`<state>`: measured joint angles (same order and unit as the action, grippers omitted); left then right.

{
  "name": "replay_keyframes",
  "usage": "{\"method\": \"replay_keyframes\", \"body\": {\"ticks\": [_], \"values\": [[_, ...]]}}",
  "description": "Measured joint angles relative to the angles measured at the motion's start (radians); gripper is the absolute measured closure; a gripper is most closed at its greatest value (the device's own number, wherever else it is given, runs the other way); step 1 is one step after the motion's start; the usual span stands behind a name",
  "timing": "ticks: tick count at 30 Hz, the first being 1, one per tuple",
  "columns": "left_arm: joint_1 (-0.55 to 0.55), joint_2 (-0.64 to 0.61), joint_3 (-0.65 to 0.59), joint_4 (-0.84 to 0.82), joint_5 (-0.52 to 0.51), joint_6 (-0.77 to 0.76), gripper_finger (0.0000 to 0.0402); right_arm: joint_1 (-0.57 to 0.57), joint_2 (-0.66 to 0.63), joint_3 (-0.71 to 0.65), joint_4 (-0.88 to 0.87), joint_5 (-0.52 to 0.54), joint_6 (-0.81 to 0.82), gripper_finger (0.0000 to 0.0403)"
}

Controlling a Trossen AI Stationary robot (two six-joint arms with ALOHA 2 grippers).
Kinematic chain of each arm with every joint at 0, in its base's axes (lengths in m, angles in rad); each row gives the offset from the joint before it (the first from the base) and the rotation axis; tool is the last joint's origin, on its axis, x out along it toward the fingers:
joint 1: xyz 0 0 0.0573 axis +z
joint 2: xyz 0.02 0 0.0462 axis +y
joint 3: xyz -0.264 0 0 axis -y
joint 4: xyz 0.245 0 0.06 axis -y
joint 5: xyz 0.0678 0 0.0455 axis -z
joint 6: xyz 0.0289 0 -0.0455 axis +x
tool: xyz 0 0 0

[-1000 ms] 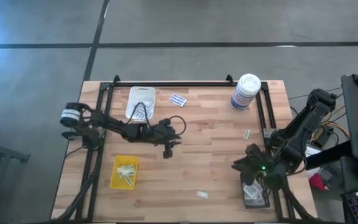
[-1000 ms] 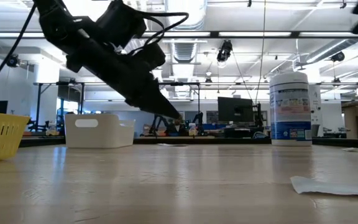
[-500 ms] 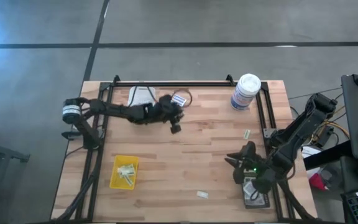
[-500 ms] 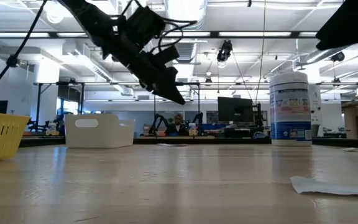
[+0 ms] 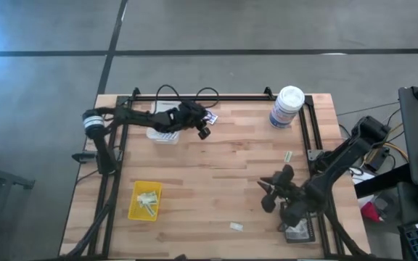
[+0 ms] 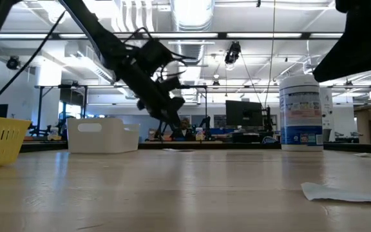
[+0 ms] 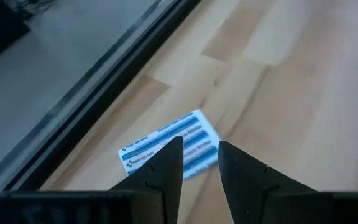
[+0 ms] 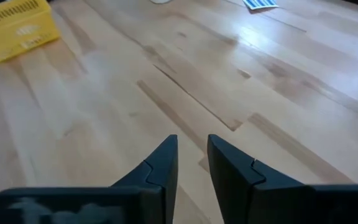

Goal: Pick & Place First Aid Supplies
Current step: Put the blue bandage into the white bin

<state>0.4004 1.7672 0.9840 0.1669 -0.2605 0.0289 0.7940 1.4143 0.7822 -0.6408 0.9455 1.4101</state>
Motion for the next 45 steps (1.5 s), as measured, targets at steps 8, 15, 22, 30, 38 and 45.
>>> {"method": "replay_keyframes", "body": {"ticks": [8, 15, 22, 30, 38, 45], "values": [[0.008, 0.131, 0.125, -0.078, -0.041, 0.003, 0.0287, -0.017, -0.001, 0.0, 0.001, -0.001, -0.011, 0.0317], [0.015, 0.222, 0.188, -0.134, -0.054, -0.001, 0.0287, -0.016, -0.001, -0.001, 0.006, -0.002, -0.012, 0.0317], [0.01, 0.27, 0.194, -0.126, -0.039, -0.004, 0.0287, -0.016, -0.003, -0.001, 0.019, -0.002, -0.016, 0.0328], [-0.039, 0.27, 0.194, -0.146, 0.188, -0.004, 0.0287, -0.019, -0.003, -0.001, 0.023, -0.002, -0.016, 0.0325], [-0.144, 0.272, 0.191, -0.153, 0.385, -0.001, 0.0287, -0.027, -0.003, -0.001, 0.028, -0.002, -0.001, 0.0319], [-0.236, 0.272, 0.19, -0.153, 0.387, 0.031, 0.0287, -0.038, -0.003, -0.001, 0.034, -0.002, 0.011, 0.0329]]}}
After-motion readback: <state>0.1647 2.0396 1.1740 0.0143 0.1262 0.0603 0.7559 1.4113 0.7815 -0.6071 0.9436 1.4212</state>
